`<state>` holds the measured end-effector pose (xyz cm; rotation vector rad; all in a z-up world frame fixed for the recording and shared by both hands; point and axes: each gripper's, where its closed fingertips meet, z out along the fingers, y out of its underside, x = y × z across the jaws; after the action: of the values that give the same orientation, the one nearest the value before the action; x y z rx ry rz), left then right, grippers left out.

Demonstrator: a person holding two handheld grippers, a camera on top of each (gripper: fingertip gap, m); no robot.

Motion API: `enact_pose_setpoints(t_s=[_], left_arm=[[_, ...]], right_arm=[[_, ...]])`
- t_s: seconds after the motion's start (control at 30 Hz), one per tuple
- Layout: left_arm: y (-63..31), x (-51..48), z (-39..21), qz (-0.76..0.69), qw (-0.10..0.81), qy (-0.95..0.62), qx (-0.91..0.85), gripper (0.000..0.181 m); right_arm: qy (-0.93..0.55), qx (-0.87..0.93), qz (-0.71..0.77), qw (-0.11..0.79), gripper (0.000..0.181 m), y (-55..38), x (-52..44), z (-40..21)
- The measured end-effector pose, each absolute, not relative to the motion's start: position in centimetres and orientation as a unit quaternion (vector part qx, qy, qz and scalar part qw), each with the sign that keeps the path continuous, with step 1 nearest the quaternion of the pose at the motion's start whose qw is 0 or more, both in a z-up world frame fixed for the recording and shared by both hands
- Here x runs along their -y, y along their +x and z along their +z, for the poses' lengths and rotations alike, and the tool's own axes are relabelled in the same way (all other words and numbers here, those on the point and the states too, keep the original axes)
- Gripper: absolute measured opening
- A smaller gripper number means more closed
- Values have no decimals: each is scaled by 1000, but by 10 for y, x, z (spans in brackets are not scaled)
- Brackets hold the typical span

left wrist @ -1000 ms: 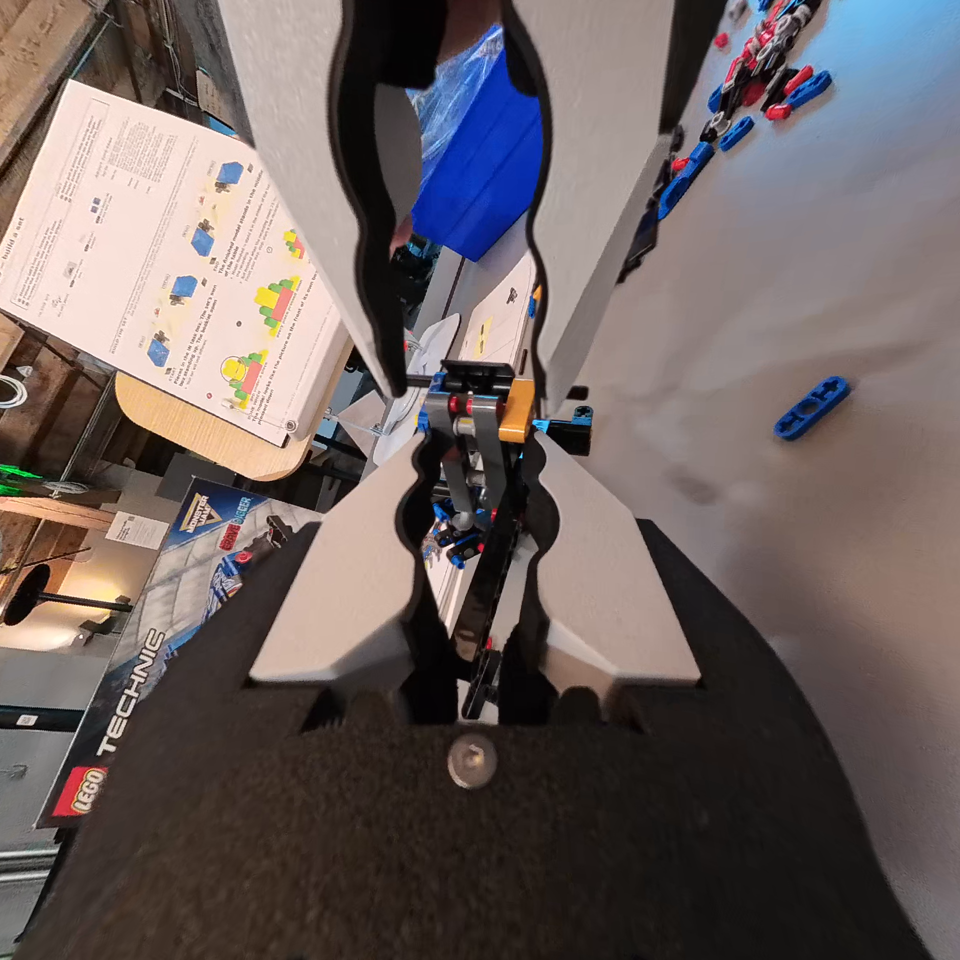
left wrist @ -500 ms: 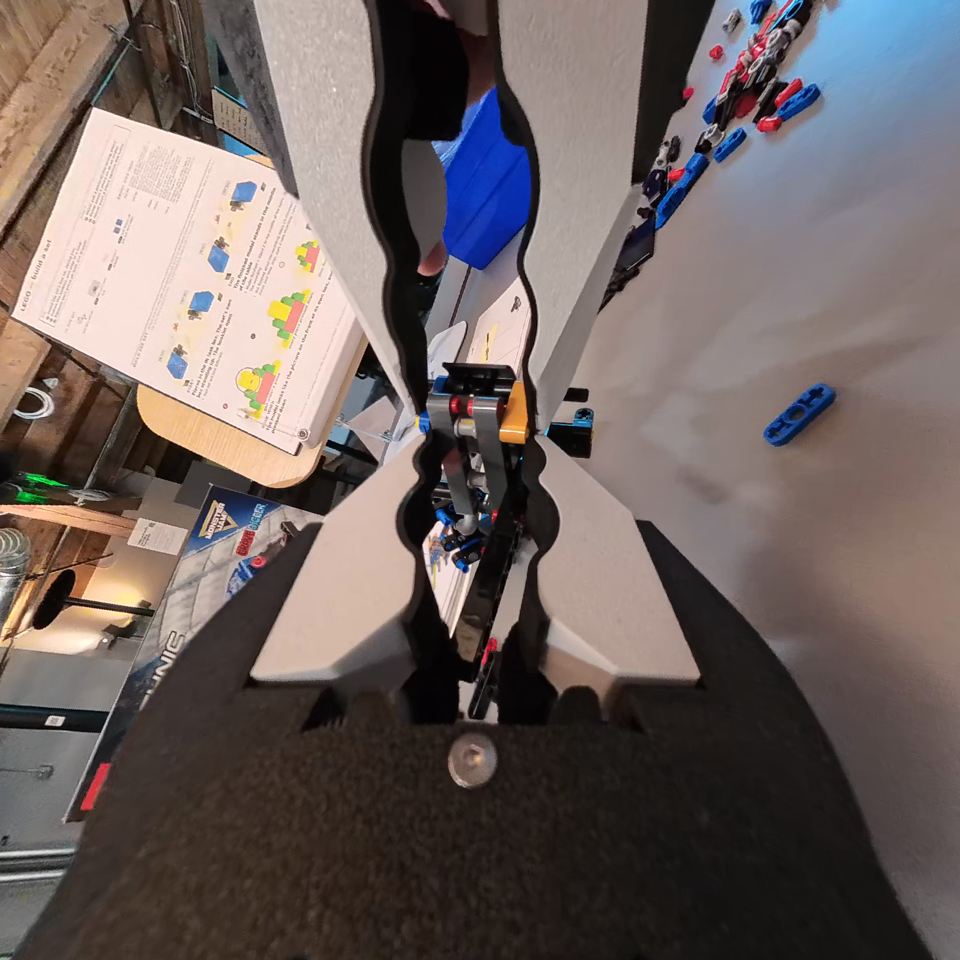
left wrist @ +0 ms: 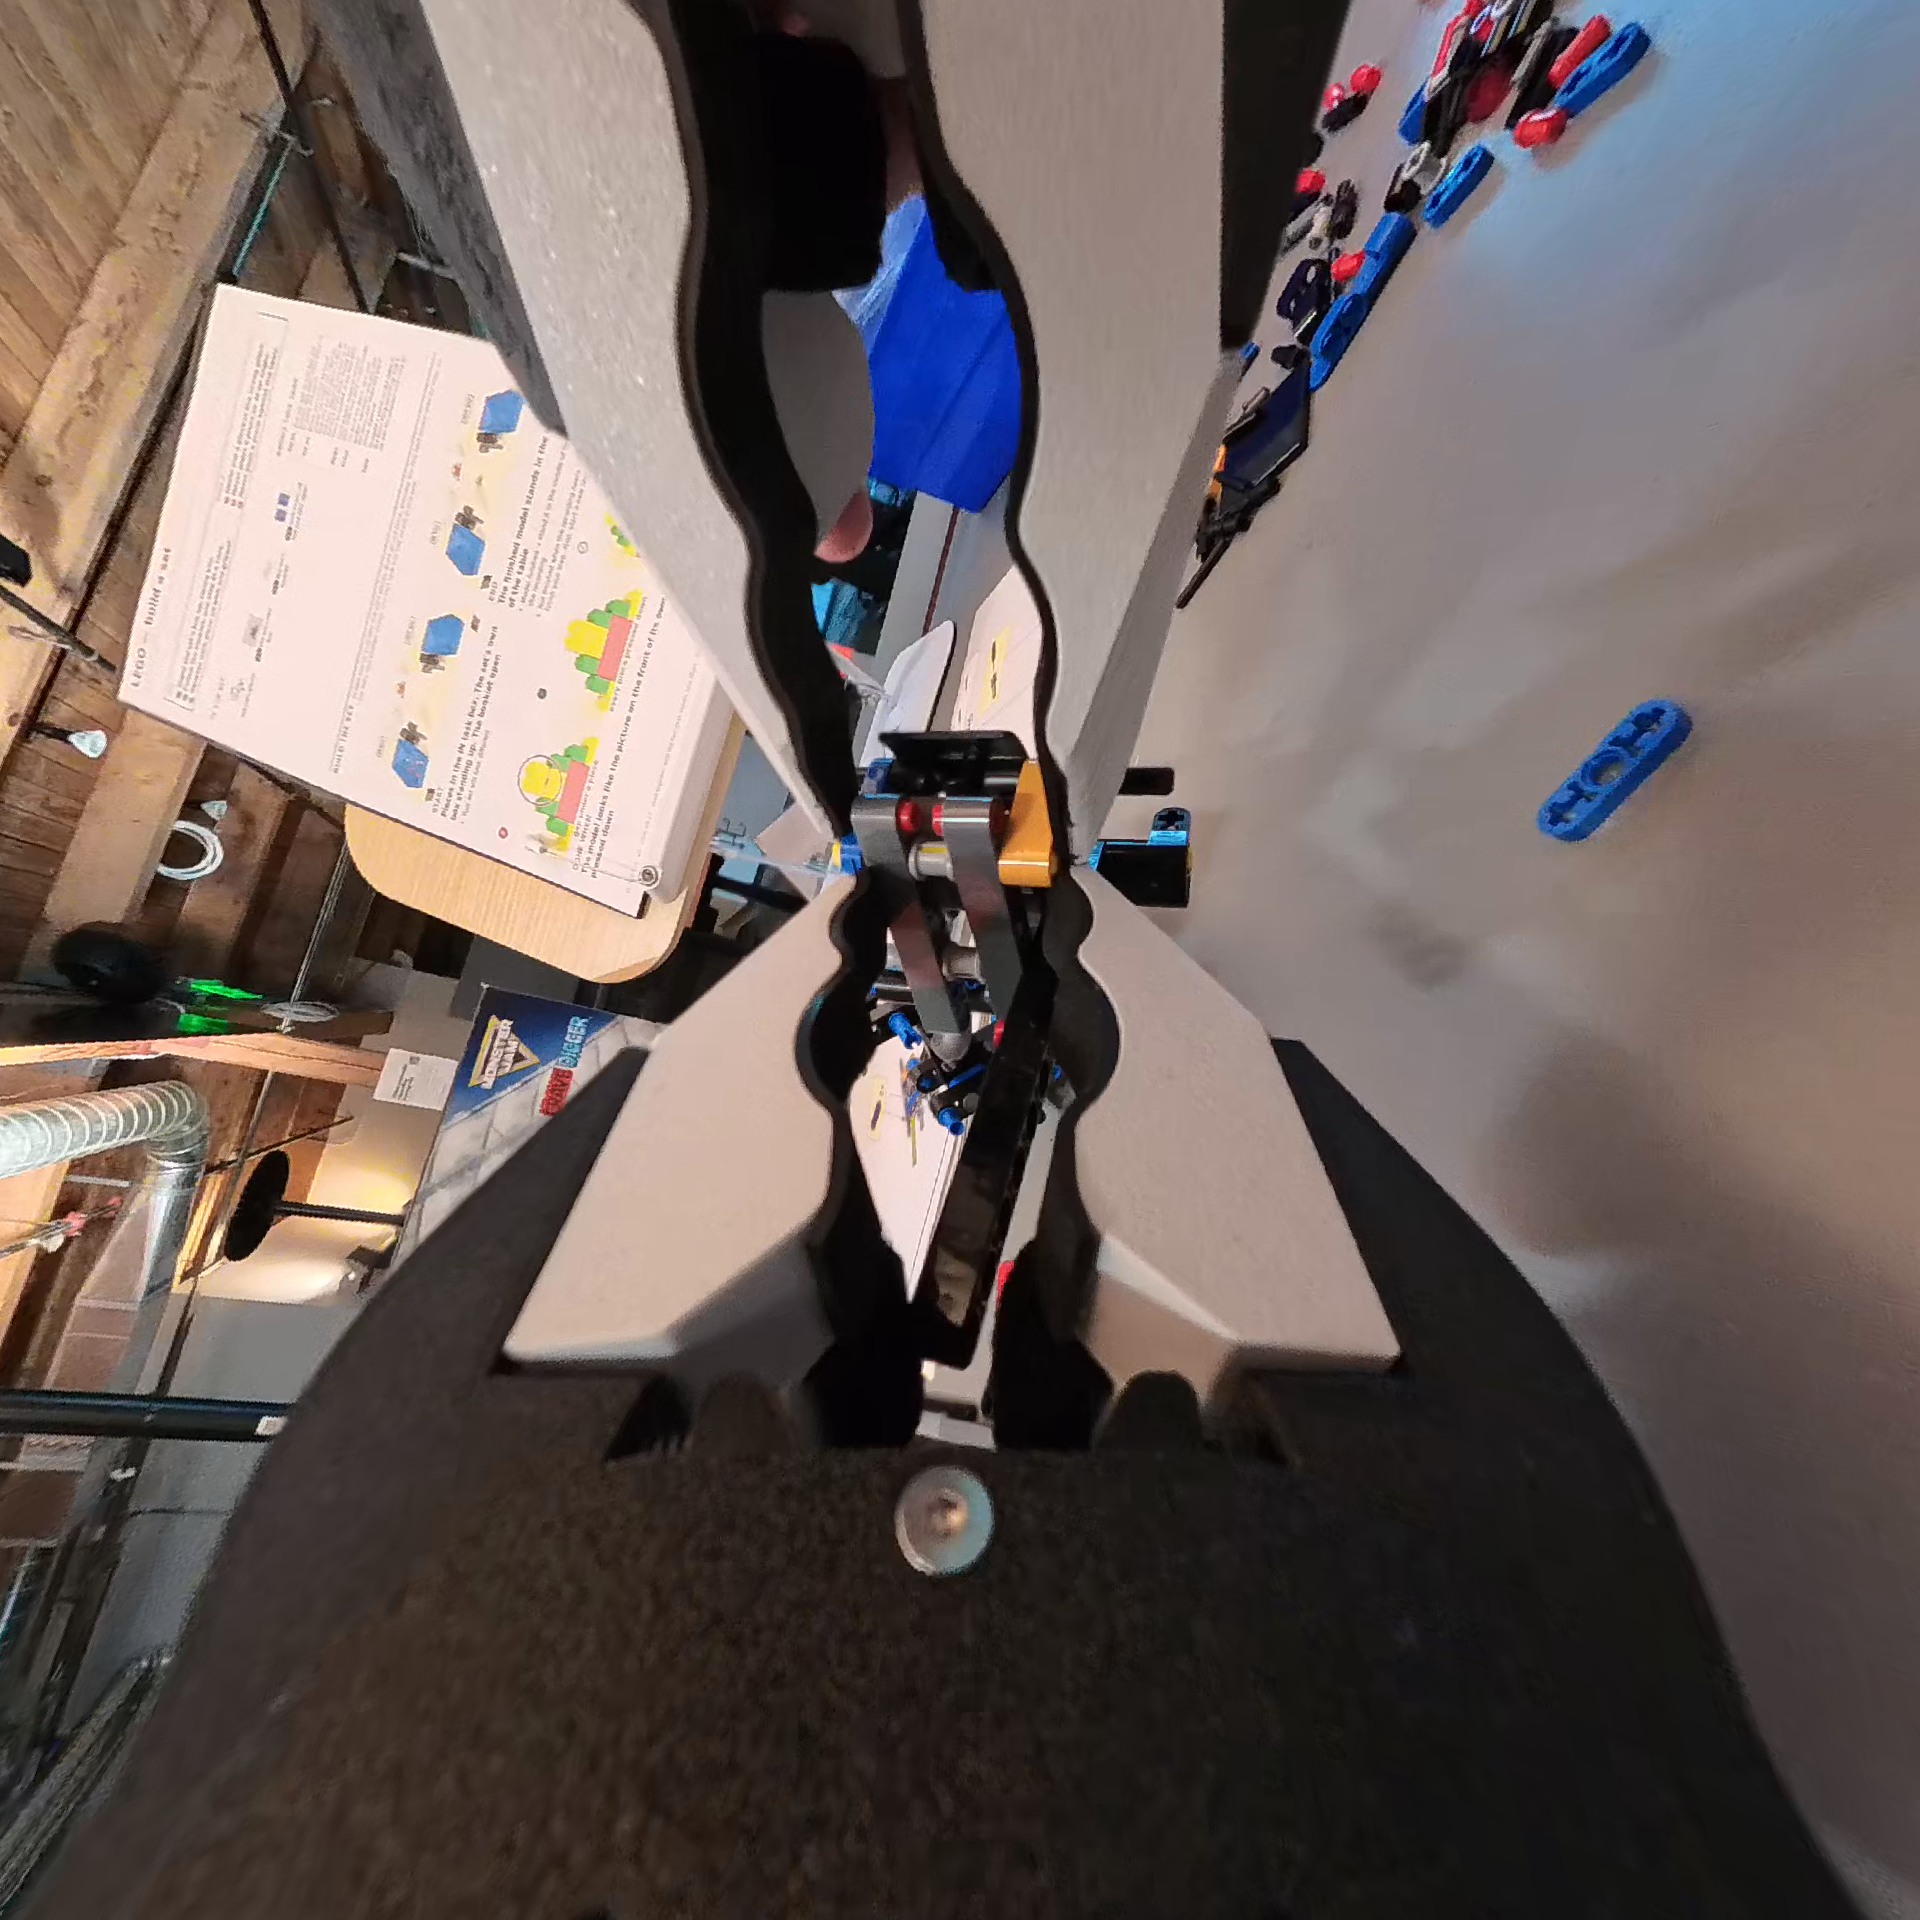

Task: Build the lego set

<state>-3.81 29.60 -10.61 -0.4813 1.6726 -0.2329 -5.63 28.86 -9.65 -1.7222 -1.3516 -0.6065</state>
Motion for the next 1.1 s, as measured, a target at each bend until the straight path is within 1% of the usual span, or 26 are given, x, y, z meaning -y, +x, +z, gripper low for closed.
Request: enact_pose_setpoints(t_s=[0.13,0.23,0.37,0.43,0.7,0.87,0.93,1.1], left_arm=[[-37,-297,-107,-113,635,-220,-732,28],[-37,-296,-96,-155,636,-229,-720,30],[-40,-295,-87,-162,658,-207,-705,31],[-39,-296,-92,-163,649,-210,-713,31],[-37,-296,-100,-167,639,-201,-723,31],[-38,-294,-106,-184,618,-204,-737,31],[-38,-291,-109,-195,607,-204,-743,35],[-40,-287,-108,-223,594,-203,-746,36]], right_arm=[[-687,541,-244,418,34,-54,-290,-98],[-670,543,-247,441,35,-55,-289,-87],[-637,554,-274,462,35,-60,-288,-76],[-637,561,-282,448,35,-58,-289,-81],[-630,572,-277,447,35,-55,-289,-89],[-629,579,-269,444,35,-54,-288,-94],[-628,582,-262,445,35,-54,-286,-94],[-629,579,-231,464,35,-55,-284,-93]])
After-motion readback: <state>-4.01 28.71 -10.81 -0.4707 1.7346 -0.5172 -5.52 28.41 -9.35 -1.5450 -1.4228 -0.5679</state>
